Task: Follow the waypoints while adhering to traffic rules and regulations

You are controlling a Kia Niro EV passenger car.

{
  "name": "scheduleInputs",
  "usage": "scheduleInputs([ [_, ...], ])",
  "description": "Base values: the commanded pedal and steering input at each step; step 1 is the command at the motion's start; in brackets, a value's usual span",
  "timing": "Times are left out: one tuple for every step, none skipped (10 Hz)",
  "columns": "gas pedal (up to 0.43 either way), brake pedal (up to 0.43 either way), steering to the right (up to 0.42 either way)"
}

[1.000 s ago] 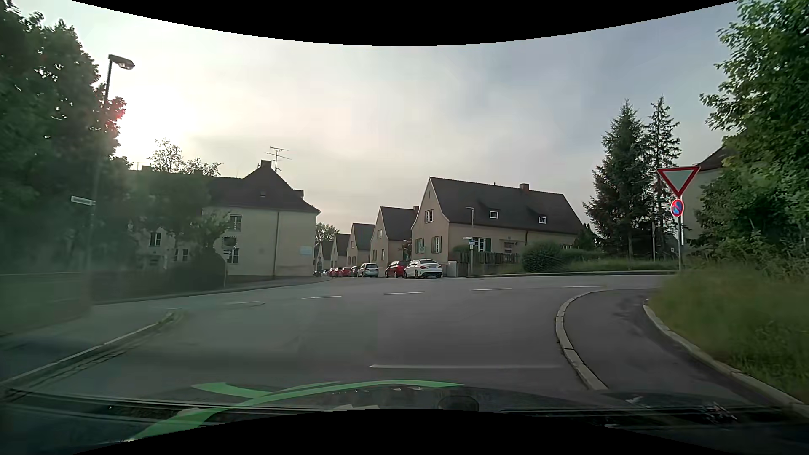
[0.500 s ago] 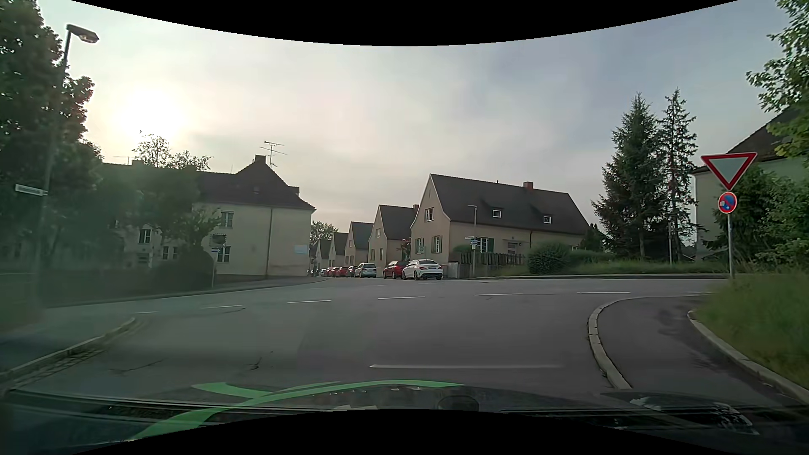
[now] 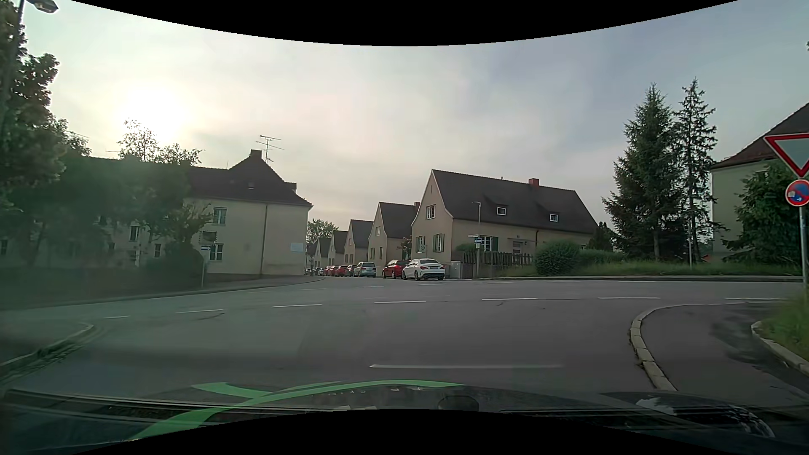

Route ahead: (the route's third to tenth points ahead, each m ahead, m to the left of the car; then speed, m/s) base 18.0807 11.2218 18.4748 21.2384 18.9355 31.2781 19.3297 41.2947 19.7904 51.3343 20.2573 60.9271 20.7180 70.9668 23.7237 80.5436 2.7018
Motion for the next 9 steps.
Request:
scheduleInputs([
  [0.059,0.0,-0.015],
  [0.059,0.0,-0.017],
  [0.059,0.0,-0.02],
  [0.059,0.0,-0.029],
  [0.059,0.0,-0.033],
  [0.059,0.0,-0.035],
  [0.059,0.0,-0.035],
  [0.039,0.0,-0.036],
  [0.0,0.0,-0.039],
])
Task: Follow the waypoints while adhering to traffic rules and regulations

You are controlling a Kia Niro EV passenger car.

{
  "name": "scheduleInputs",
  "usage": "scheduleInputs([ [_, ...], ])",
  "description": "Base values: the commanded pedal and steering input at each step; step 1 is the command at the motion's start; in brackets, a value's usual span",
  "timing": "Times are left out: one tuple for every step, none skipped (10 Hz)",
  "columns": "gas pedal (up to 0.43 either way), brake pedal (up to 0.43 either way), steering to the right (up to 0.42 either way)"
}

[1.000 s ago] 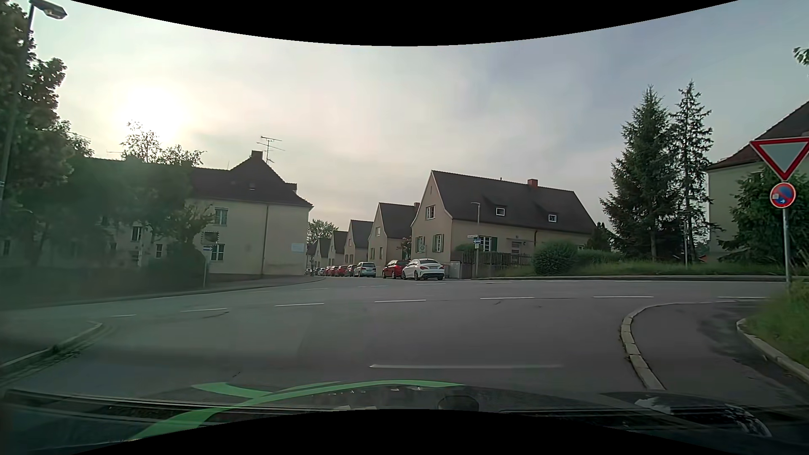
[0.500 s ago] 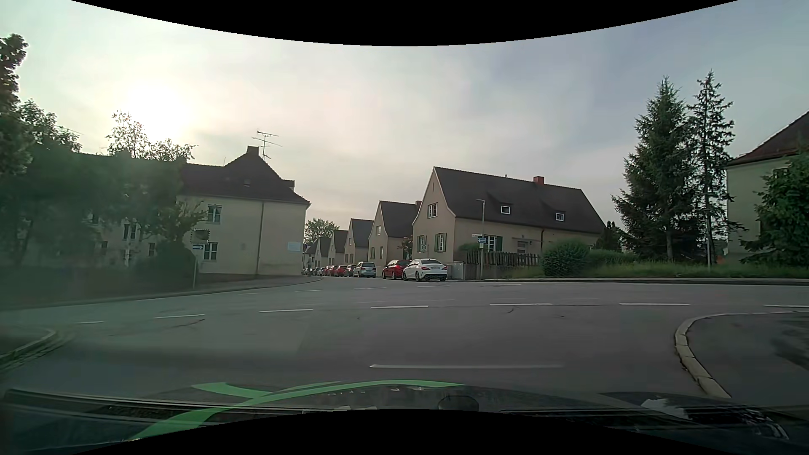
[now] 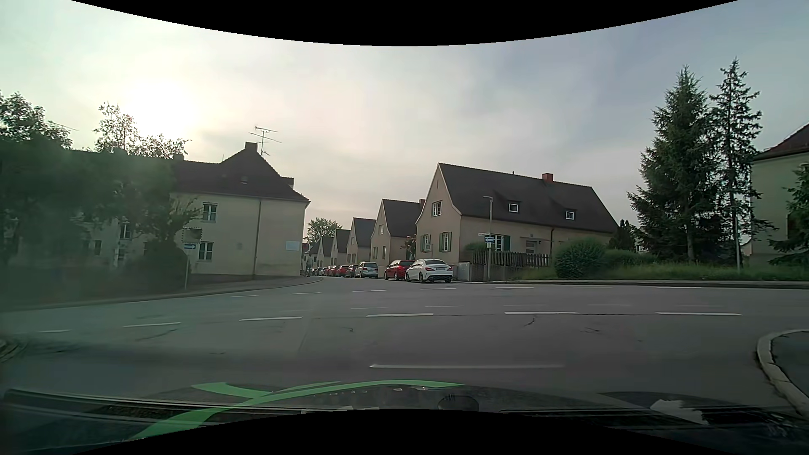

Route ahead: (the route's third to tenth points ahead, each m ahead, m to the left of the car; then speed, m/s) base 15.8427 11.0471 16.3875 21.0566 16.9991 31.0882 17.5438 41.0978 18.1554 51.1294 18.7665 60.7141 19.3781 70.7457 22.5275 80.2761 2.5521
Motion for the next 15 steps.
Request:
scheduleInputs([
  [0.0,0.0,-0.042],
  [0.0,0.0,-0.047],
  [0.0,0.0,-0.052],
  [0.0,0.0,-0.06],
  [0.0,0.0,-0.064],
  [0.0,0.0,-0.069],
  [0.0,0.0,-0.075],
  [0.0,0.0,-0.086],
  [0.0,0.0,-0.096],
  [0.0,0.0,-0.107],
  [0.0,0.043,-0.111],
  [0.0,0.073,-0.114],
  [0.0,0.104,-0.115],
  [0.0,0.116,-0.116],
  [0.0,0.122,-0.116],
])
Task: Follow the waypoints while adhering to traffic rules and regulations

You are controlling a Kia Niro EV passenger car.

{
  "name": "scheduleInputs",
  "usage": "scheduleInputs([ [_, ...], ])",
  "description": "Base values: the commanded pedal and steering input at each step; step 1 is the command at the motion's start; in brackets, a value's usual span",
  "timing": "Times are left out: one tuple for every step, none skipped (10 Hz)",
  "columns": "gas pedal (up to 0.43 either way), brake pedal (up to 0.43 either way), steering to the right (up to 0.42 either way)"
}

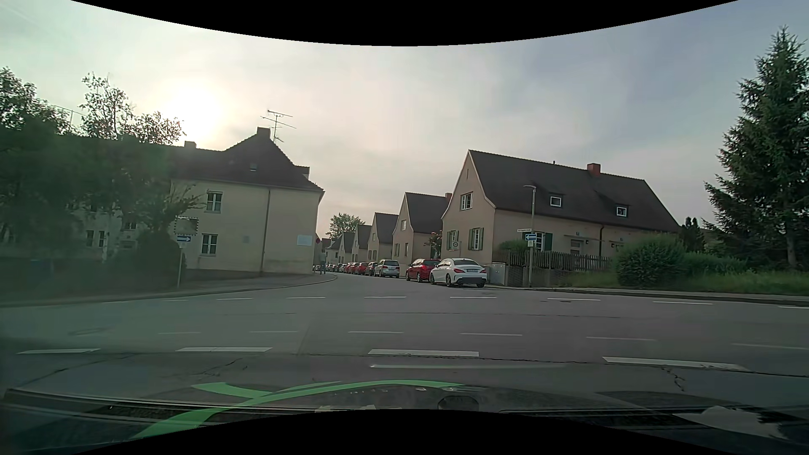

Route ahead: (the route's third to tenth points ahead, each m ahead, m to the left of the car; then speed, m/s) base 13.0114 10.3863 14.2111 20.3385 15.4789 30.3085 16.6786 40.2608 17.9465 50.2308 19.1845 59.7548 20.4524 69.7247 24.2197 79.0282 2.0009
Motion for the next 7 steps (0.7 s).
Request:
scheduleInputs([
  [0.0,0.14,-0.117],
  [0.0,0.159,-0.118],
  [0.0,0.189,-0.118],
  [0.0,0.195,-0.119],
  [0.0,0.195,-0.121],
  [0.0,0.189,-0.123],
  [0.0,0.177,-0.123],
])
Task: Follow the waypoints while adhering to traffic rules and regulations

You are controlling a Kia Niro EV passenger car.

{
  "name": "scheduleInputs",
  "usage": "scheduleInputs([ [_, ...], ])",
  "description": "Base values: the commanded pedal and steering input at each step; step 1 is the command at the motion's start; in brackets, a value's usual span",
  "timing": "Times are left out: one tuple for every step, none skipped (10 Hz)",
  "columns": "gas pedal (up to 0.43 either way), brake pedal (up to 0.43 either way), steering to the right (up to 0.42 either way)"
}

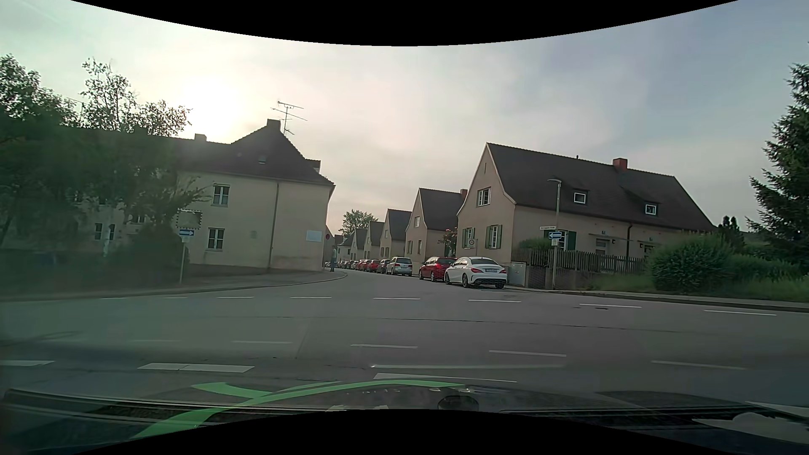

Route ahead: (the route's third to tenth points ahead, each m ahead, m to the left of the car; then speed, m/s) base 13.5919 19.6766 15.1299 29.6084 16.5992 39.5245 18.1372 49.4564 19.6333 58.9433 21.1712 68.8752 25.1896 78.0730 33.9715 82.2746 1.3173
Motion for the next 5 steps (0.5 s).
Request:
scheduleInputs([
  [0.0,0.165,-0.124],
  [0.0,0.152,-0.125],
  [0.0,0.152,-0.125],
  [0.0,0.159,-0.125],
  [0.0,0.165,-0.125],
])
